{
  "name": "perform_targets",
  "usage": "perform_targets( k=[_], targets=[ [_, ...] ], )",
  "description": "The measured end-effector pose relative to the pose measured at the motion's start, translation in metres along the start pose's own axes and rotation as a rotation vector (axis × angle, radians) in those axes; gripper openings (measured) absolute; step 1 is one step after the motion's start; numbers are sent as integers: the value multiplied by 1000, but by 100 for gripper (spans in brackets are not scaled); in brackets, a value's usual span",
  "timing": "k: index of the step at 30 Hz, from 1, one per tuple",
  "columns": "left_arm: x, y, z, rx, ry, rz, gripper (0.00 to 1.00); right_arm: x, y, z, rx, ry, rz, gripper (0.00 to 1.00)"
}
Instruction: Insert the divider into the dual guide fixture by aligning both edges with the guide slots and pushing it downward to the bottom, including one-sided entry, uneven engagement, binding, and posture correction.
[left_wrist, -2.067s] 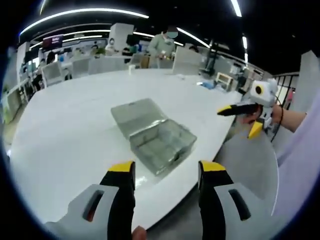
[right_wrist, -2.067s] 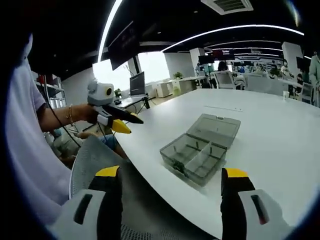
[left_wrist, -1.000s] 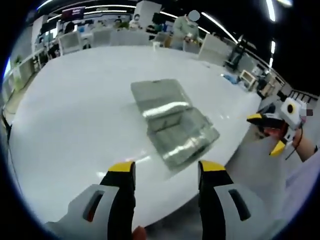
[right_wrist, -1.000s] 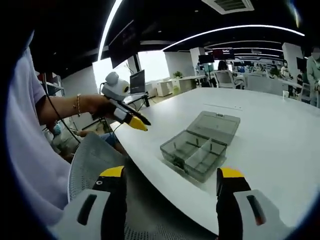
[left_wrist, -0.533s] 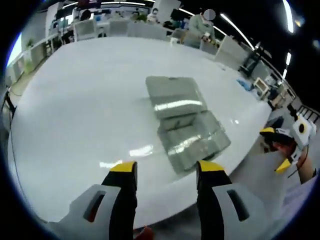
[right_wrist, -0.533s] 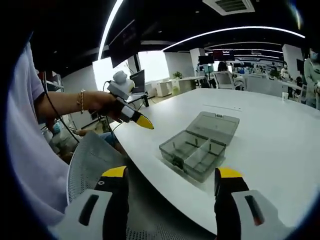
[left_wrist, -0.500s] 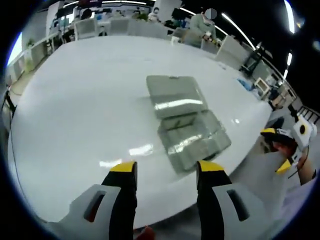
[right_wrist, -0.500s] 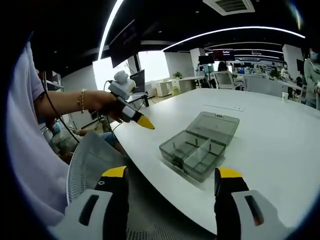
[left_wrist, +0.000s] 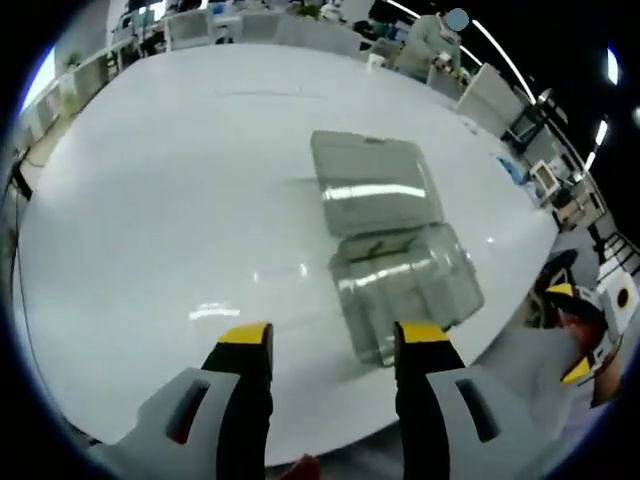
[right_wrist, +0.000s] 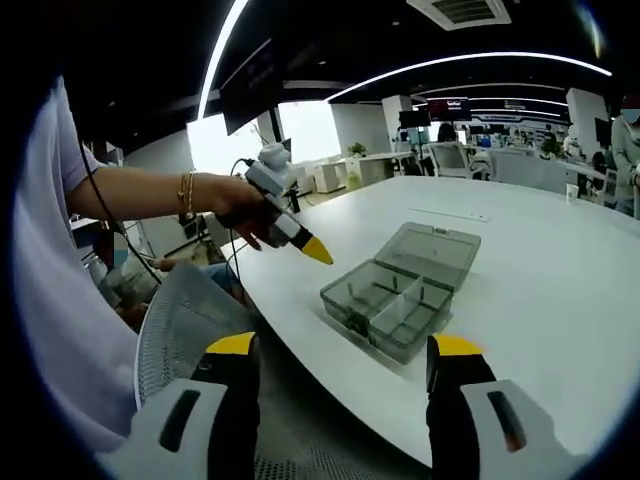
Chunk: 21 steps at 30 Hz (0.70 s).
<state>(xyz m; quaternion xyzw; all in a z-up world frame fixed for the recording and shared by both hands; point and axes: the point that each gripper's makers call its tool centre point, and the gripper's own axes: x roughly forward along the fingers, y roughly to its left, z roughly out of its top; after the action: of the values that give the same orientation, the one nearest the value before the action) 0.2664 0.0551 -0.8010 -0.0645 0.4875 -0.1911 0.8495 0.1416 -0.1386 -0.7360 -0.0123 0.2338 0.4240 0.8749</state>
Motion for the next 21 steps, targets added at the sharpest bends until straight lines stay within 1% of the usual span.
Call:
perform_targets(
  k=[3,4,7,14,15,18,20,21],
  targets=[
    [2,4,-2,-12,21,17,47,0,1,0,-1,1,4,65],
    [3,5,-3,-27,32,24,47,0,1,0,-2,2,5,65],
    [7,6,-2,-40,40,28,47,0,2,-1,-4,5,10,64],
    [15,14,-9,-82,109,79,46,-3,3,-1,1,-4,16,63],
    [16,15,-11,-86,127,87,46,-3,3,-1,1,-5,17,63],
    [20,17,-13,-98,147,104,46,-4,4,-2,1,-5,19,63],
    [23,19,-16,-124,176,116,46,-4,5,-2,0,-4,21,62],
    [24,20,-15,-129,179,117,46,-3,5,-2,0,-3,22,62]
  ],
)
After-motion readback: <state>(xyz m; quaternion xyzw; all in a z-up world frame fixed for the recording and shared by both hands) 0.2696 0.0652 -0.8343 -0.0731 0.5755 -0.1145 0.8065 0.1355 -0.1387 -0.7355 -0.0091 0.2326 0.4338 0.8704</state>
